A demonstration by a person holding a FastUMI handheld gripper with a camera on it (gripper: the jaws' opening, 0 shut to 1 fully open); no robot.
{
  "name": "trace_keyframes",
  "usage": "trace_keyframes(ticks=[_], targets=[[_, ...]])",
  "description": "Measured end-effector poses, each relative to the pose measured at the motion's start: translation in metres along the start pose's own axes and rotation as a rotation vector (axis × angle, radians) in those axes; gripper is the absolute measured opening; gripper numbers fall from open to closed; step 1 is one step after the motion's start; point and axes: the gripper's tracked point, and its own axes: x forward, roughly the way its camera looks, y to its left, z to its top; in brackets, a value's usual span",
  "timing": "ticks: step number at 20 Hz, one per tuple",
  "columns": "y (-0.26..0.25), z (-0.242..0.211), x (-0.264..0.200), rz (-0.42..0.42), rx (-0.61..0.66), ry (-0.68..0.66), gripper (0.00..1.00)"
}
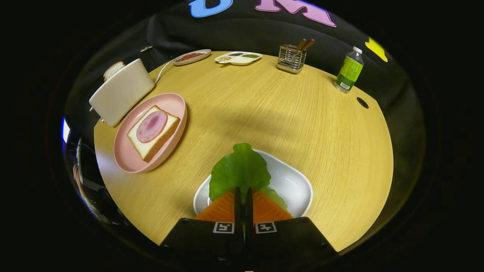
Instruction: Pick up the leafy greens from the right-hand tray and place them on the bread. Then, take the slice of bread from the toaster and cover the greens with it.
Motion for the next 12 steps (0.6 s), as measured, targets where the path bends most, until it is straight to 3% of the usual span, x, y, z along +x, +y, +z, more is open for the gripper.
trace_keyframes(ticks=[7, 12], targets=[[0.007, 0.026, -0.049, -0.111, 0.051, -0.055, 0.05], [0.042, 0.064, -0.083, -0.113, 0.093, -0.124, 0.05]])
